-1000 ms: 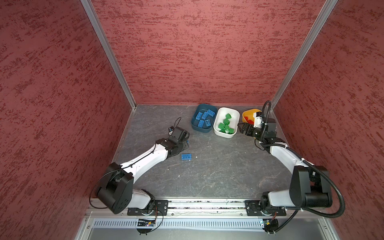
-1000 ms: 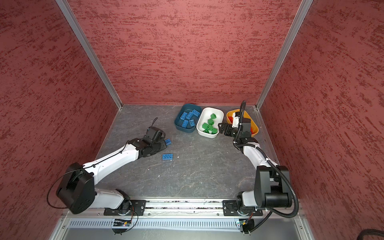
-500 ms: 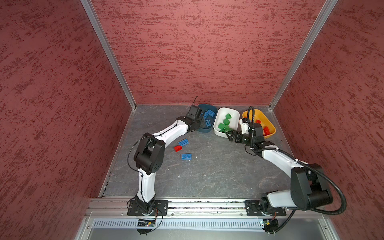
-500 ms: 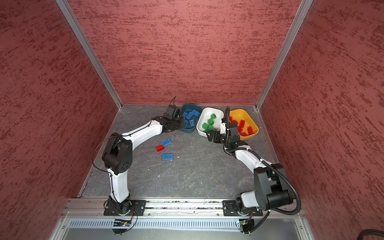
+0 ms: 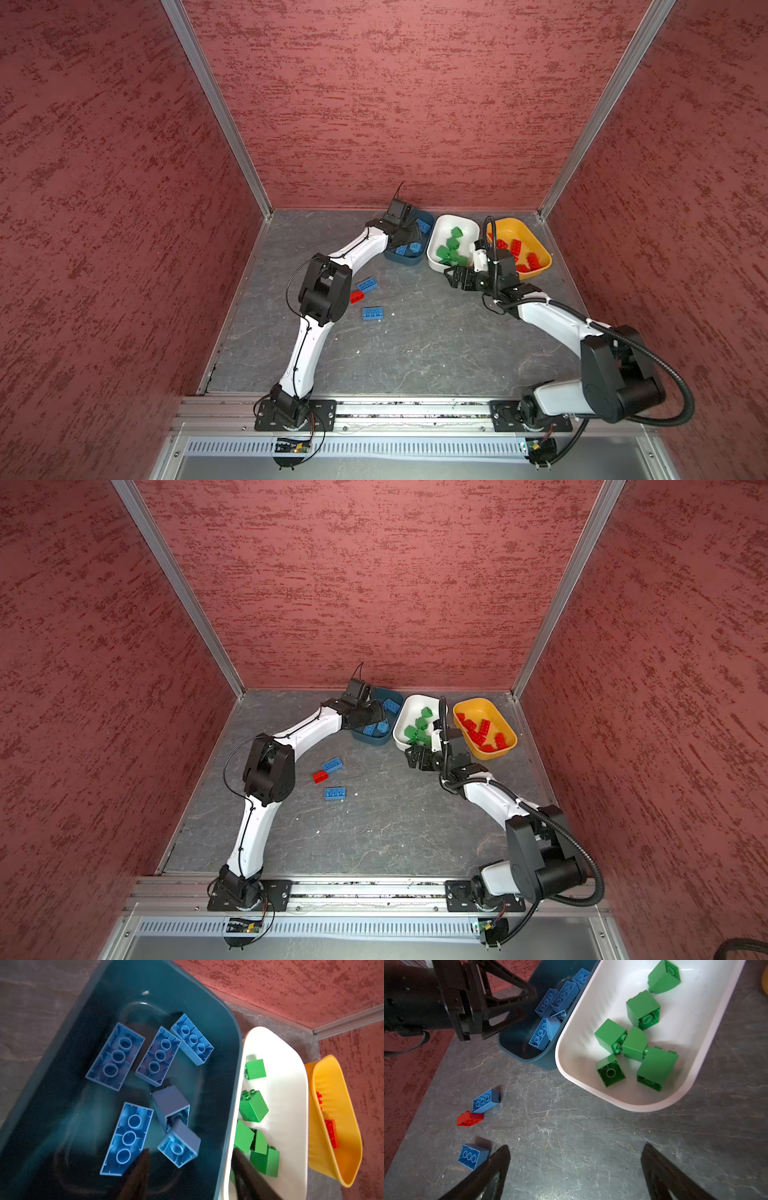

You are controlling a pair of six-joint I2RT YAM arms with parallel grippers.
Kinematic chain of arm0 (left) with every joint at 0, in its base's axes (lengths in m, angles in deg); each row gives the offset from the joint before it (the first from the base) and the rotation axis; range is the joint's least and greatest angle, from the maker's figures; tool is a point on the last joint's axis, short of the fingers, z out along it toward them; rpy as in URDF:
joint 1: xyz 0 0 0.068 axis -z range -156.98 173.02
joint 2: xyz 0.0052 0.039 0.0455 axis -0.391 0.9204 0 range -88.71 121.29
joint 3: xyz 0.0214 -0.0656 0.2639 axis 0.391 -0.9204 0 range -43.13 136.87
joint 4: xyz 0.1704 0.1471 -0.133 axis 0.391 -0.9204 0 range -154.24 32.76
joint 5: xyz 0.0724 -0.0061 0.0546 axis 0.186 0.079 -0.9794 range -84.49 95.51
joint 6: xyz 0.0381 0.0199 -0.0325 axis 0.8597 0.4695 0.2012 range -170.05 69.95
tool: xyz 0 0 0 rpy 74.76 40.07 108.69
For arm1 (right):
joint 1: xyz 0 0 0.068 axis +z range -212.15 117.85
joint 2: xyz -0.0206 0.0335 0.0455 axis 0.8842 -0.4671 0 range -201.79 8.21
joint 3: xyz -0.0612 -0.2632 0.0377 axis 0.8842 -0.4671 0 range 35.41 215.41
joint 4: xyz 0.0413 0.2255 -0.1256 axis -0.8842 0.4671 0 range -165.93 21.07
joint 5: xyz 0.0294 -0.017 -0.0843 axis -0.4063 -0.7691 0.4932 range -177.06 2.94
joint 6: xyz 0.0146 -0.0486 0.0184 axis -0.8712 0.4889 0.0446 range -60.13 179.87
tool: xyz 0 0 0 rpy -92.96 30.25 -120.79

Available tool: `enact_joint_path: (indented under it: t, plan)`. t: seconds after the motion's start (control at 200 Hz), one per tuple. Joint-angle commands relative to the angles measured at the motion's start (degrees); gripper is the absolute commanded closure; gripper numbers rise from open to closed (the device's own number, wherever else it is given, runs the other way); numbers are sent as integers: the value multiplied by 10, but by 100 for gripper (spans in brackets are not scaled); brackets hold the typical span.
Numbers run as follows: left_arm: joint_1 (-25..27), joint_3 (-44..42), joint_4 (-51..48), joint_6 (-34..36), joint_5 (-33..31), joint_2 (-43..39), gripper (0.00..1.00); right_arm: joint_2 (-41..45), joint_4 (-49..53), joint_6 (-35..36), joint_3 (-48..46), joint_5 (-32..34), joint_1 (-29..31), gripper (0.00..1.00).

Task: Sort the legos into containers by color
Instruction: 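Carry the small blue brick into the teal bin and open the left gripper, then grasp a blue 2x3 brick from the table with the left gripper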

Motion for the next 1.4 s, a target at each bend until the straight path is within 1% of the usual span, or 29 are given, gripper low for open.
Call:
enact_joint_path:
  t: [0.0,0.07,0.155,0.281,0.421,0.466,0.651,0.731,0.786,0.862,1.037,1.393]
  plan:
    - [10,-23,-16,28,-41,-42,23,4,6,10,0,22,7,1]
    - [14,-65,-19,34,-55,-78,14,2,7,13,0,24,10,1]
    - [17,-130,-25,35,-79,-126,0,-4,6,14,3,27,13,1]
    - [25,-230,-27,36,-111,-197,1,-15,1,14,12,31,15,1]
    - [35,-315,-54,41,-122,-256,1,-23,-1,12,30,31,18,1]
    - [39,-343,-65,42,-122,-273,1,-42,0,12,37,32,20,1]
    - [48,-435,-125,27,-121,-317,0,-54,-6,7,46,48,23,1]
    - [46,-477,-126,12,-125,-335,1,-60,-6,3,50,50,24,1]
    - [45,-502,-117,12,-113,-345,1,-64,-6,2,51,50,24,1]
    - [48,-522,-110,12,-93,-352,1,-67,-6,-1,51,49,24,1]
    - [58,-542,-105,-7,-90,-346,0,-69,-4,0,51,51,25,1]
    - [72,-533,-100,-17,-89,-305,14,-64,5,6,53,55,26,1]
